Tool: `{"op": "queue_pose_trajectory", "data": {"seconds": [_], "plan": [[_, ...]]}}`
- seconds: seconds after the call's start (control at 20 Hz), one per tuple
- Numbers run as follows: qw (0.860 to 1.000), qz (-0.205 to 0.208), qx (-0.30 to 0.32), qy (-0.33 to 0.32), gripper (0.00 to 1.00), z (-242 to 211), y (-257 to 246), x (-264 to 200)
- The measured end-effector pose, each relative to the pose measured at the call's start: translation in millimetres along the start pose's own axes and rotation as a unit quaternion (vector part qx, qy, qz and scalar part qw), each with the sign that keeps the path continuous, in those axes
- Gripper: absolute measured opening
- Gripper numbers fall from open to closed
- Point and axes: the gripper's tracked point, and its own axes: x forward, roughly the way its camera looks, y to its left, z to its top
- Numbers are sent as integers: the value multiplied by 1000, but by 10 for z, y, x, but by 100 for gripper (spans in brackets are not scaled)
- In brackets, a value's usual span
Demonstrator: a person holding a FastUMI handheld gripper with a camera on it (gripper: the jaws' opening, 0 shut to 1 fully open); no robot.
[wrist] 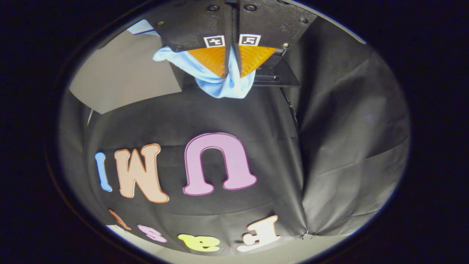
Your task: Put the clothes into the washing machine and then close the washing machine lid.
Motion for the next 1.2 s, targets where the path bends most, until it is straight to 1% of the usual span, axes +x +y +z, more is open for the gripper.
{"op": "queue_pose_trajectory", "data": {"seconds": [0.25, 0.45, 0.6, 0.7, 1.0, 1.2], "plan": [[999, 18, -2, 26, 0, -443, 328, 280], [998, 29, -4, 58, 0, -966, 554, 519], [996, 28, -7, 83, 0, -1369, 636, 692], [995, 24, -6, 98, 0, -1613, 646, 787], [994, 12, 12, 110, 0, -2177, 585, 1019], [990, -2, 24, 142, 0, -2628, 475, 1145]]}}
